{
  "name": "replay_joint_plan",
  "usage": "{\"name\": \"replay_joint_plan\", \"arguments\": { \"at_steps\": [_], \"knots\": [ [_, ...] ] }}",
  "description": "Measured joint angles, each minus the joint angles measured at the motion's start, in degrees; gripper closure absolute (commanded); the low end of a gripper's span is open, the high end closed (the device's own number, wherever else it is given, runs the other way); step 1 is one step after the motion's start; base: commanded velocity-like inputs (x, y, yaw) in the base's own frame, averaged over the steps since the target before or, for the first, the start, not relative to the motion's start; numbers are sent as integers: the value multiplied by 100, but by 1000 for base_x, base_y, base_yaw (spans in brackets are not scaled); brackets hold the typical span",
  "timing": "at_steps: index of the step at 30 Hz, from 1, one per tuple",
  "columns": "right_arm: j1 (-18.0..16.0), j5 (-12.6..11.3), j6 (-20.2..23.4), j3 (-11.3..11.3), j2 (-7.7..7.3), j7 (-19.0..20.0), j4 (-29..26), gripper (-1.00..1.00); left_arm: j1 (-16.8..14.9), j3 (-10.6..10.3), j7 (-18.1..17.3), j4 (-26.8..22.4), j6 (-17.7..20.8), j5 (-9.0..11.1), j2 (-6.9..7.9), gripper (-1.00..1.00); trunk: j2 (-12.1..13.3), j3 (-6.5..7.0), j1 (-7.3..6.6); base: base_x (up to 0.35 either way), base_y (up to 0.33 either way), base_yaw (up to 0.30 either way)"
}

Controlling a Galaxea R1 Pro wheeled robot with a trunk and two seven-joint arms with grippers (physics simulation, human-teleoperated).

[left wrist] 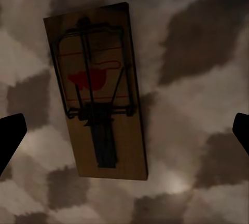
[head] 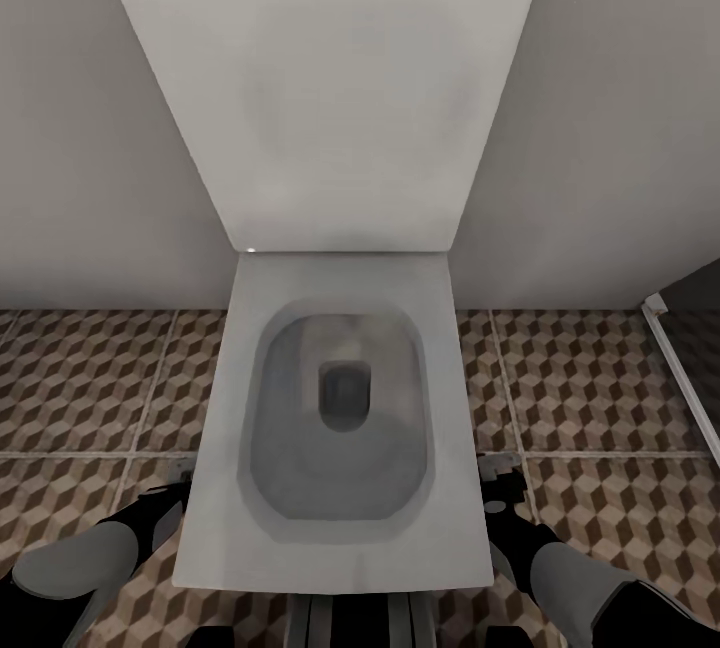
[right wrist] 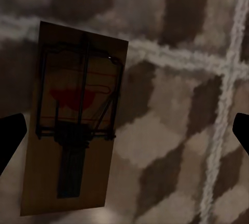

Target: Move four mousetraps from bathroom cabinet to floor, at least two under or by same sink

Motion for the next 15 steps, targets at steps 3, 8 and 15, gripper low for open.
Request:
{"name": "replay_joint_plan", "arguments": {
  "at_steps": [3,8,15],
  "knots": [
    [0,-6,0,0,0,0,4,-100,0,-1,0,-2,0,0,-2,-100,0,0,0,0,0,0],
    [0,-10,0,0,0,0,7,-100,0,-1,-3,-4,0,0,-4,-100,0,0,0,0,0,0],
    [0,-11,0,0,-5,0,9,-100,-2,-2,-5,-5,0,0,-4,-100,0,0,0,0,0,0]
  ]
}}
